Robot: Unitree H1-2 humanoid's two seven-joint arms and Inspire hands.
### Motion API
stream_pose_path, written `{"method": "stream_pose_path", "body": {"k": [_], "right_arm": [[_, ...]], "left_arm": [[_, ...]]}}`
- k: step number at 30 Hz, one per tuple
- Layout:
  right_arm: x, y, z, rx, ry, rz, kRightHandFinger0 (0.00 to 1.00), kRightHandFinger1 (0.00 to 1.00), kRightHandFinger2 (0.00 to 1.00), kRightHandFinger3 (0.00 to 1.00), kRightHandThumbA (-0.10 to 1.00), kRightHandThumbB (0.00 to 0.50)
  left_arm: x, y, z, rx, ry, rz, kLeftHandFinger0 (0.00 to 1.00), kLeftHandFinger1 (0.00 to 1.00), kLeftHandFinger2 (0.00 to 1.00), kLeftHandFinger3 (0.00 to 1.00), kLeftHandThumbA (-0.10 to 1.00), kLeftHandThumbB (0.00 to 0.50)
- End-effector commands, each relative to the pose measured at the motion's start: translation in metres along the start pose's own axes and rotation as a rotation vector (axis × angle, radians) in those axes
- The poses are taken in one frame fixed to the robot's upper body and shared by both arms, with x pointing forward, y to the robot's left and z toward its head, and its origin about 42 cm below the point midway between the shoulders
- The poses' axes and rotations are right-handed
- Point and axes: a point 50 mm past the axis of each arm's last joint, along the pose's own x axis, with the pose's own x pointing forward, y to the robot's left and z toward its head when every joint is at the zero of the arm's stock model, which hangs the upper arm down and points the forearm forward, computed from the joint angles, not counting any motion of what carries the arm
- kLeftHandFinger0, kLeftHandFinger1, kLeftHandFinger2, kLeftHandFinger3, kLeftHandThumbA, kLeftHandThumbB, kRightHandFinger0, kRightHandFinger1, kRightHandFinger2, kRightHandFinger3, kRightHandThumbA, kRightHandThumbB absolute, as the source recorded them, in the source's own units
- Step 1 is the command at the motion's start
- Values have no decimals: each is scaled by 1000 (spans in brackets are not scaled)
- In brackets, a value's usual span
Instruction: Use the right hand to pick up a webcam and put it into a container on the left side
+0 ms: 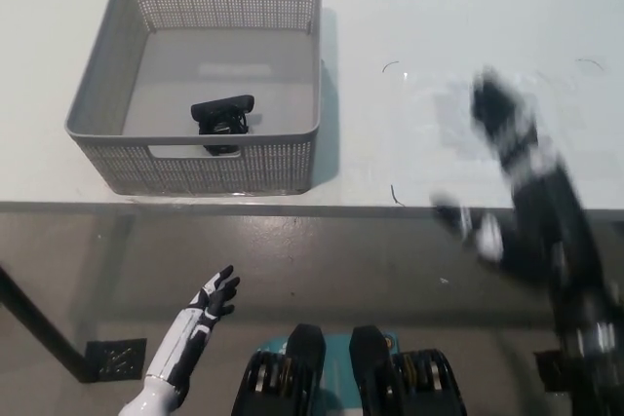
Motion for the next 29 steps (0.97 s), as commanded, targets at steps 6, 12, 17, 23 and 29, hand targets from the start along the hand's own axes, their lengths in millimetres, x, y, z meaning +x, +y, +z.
{"method": "stream_pose_path", "body": {"k": [6, 12, 17, 23, 29], "right_arm": [[-75, 0, -50, 201, 88, 16, 1000, 1000, 1000, 1000, 1000, 460], [-100, -12, -98, 219, 231, -9, 1000, 1000, 1000, 1000, 1000, 419], [-105, -18, -118, 191, 285, -15, 1000, 1000, 1000, 1000, 1000, 399], [-105, -27, -134, 165, 317, -50, 1000, 1000, 1000, 1000, 1000, 374], [-98, -29, -137, 168, 316, -53, 1000, 1000, 1000, 1000, 1000, 378]], "left_arm": [[15, 16, 19, -27, -111, 10, 1000, 1000, 1000, 1000, 1000, 25], [18, 21, 24, -1, -128, -9, 1000, 1000, 1000, 1000, 1000, 28], [20, 21, 23, -25, -113, -19, 1000, 1000, 1000, 1000, 1000, 12], [18, 20, 20, -35, -110, -8, 1000, 1000, 1000, 1000, 1000, 3], [13, 19, 17, -53, -89, 2, 1000, 1000, 1000, 1000, 1000, 15]]}}
